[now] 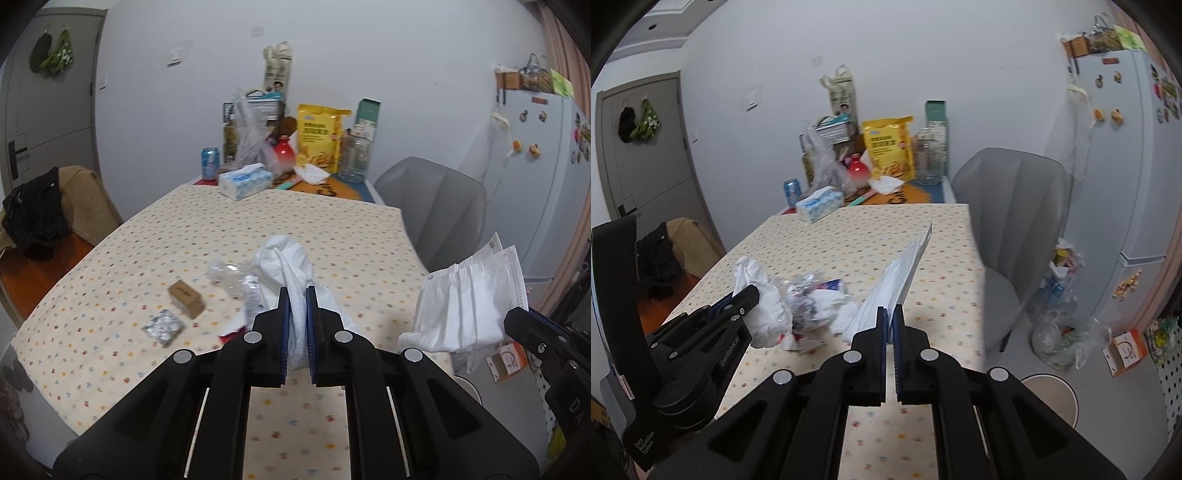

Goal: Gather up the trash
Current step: 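Carry the tissue and mask in both grippers over to the white trash bin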

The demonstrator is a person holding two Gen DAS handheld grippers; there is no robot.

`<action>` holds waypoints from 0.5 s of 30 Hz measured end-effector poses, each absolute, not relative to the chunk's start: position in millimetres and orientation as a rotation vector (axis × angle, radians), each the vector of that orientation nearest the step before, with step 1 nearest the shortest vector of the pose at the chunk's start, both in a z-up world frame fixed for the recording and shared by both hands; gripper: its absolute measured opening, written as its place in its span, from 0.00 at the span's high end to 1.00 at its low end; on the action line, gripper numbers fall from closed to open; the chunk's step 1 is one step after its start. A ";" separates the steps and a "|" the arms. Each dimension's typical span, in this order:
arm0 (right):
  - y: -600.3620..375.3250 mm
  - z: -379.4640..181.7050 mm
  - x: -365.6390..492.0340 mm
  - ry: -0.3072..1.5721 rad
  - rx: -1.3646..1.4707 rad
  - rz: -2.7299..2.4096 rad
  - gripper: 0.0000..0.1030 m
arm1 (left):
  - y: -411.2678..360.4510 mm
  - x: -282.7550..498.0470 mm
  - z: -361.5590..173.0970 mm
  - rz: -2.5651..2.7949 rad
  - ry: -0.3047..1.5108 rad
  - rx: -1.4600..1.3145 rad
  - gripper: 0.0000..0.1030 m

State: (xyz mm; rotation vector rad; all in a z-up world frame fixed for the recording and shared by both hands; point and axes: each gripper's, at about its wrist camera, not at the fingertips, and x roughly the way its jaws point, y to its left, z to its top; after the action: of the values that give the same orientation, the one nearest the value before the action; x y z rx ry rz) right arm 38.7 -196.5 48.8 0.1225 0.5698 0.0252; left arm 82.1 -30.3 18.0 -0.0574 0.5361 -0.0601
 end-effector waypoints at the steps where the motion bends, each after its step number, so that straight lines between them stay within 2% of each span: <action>1: -206.7 49.3 35.9 0.566 0.132 0.009 0.96 | -39.6 81.1 19.2 -0.074 0.534 -0.050 0.91; 15: -332.6 27.3 7.9 0.571 0.258 -0.181 0.96 | -172.3 83.1 12.6 -0.255 0.567 0.064 0.91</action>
State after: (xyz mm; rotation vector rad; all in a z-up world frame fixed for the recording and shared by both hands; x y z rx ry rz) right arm 7.9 -332.6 27.3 0.2579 0.5705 -0.1805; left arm 83.1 -172.3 12.6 0.0636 0.5673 -0.2546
